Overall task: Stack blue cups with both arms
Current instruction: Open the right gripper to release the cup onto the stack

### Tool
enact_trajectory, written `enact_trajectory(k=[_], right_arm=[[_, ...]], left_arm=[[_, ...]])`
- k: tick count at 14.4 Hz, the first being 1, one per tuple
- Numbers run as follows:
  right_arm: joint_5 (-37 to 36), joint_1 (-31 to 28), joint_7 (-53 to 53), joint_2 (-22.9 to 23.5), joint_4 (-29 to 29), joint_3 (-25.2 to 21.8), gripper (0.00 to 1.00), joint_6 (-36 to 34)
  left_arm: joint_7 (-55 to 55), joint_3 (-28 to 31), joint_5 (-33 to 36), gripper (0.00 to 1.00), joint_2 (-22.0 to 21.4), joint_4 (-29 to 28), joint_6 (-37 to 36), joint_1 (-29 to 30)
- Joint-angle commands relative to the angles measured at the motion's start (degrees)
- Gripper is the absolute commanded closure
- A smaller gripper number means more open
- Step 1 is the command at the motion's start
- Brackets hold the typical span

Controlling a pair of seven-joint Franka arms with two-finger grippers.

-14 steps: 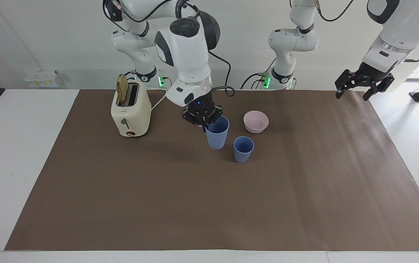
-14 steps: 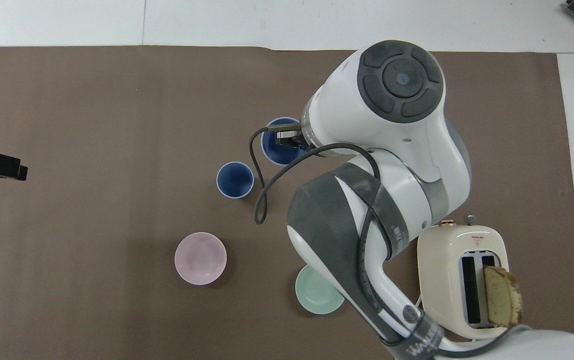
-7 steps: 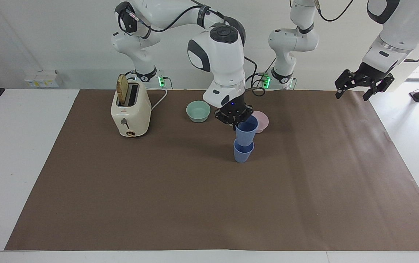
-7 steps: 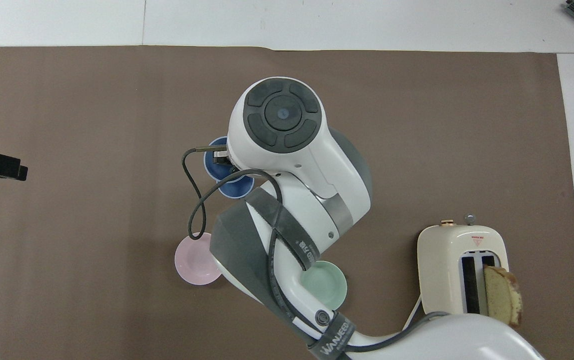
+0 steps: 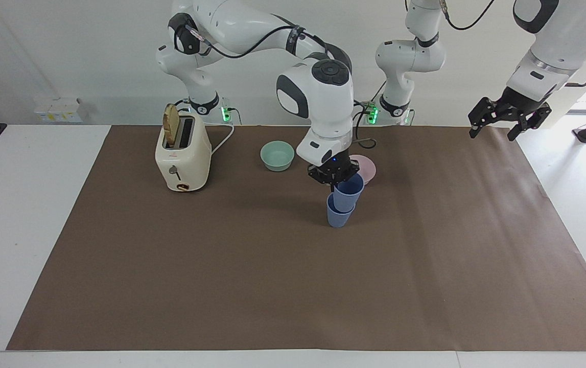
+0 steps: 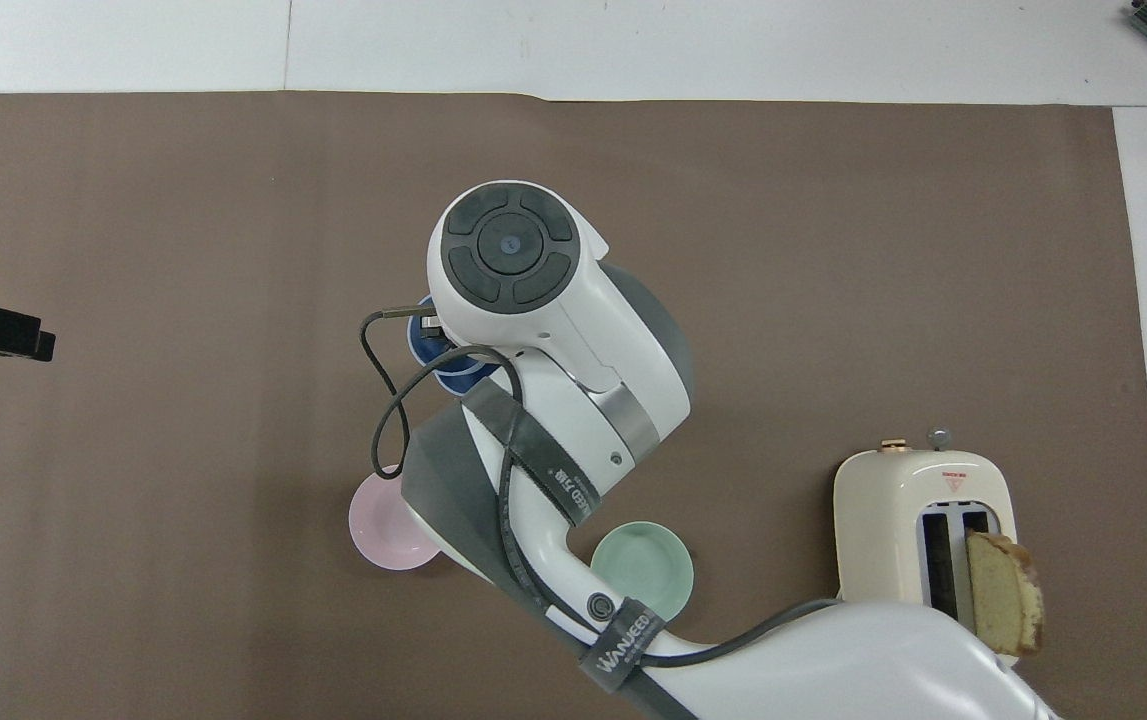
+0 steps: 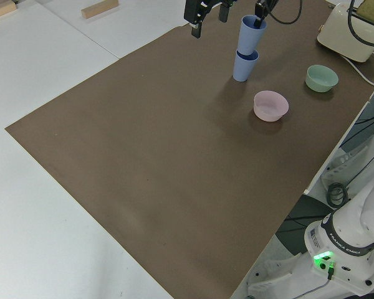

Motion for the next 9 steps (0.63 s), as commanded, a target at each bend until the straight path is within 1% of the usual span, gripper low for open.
enact_trajectory(k=[1, 4, 6, 9], right_arm=[[-1.4, 0.3, 1.3, 1.0, 1.0, 0.2, 1.0, 0.1], [-1.5, 0.3, 1.3, 2.0, 0.3, 0.2, 1.0, 1.6], [-3.1, 0.3, 1.3, 3.0, 0.2, 0.3, 1.0, 2.3], [-3.3, 0.2, 1.3, 3.2, 0.2, 0.3, 1.0, 2.4]], left_arm=[[0.8, -0.3, 0.5, 0.0, 0.1, 0.9, -0.9, 0.3], [0.8, -0.3, 0.5, 0.0, 0.1, 0.8, -0.8, 0.3], [0.8, -0.3, 0.5, 0.0, 0.1, 0.8, -0.7, 0.2], [0.9, -0.3, 0.5, 0.0, 0.1, 0.8, -0.7, 0.2]])
